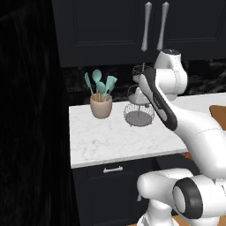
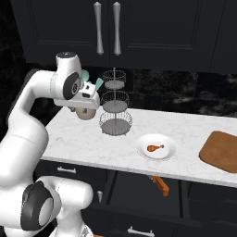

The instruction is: Pick up the knife from the drawer and place it on the cutting board. Then place the meat from the plate to the cutting board.

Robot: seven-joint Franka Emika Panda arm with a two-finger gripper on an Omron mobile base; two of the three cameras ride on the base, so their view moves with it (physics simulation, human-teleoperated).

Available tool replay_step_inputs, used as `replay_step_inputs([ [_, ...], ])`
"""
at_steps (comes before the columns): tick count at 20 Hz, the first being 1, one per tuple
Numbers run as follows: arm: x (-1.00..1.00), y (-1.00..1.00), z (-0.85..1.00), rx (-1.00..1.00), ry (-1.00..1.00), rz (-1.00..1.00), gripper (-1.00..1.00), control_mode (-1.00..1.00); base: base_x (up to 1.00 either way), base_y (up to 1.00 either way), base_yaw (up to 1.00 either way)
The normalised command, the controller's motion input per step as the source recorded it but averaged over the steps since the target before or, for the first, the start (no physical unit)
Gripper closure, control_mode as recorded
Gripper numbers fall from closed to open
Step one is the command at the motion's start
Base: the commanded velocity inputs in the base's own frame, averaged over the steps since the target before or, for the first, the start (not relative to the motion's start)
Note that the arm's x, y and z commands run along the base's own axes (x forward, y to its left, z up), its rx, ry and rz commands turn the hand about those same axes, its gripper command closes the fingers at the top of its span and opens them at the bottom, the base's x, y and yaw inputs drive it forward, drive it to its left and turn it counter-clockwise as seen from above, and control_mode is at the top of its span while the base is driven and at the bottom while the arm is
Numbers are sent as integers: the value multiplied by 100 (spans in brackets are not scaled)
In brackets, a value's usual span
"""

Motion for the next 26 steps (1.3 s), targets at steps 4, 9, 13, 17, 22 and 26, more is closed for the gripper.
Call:
replay_step_inputs([
  [4, -9, 3, 0, 0, 0, 1, -100, -100, 0, 0, 0],
  [9, -58, 2, 0, 0, 0, 2, -100, -100, 0, 0, 0],
  [13, -73, 0, 0, 0, 0, 0, -100, -100, 0, 0, 0],
  [17, -59, 0, 0, 0, 0, 0, -100, -100, 0, 0, 0],
  [22, -52, 0, 0, 0, 0, 0, -100, -100, 0, 0, 0],
  [26, -54, 0, 0, 0, -3, 0, -100, -100, 0, 0, 0],
])
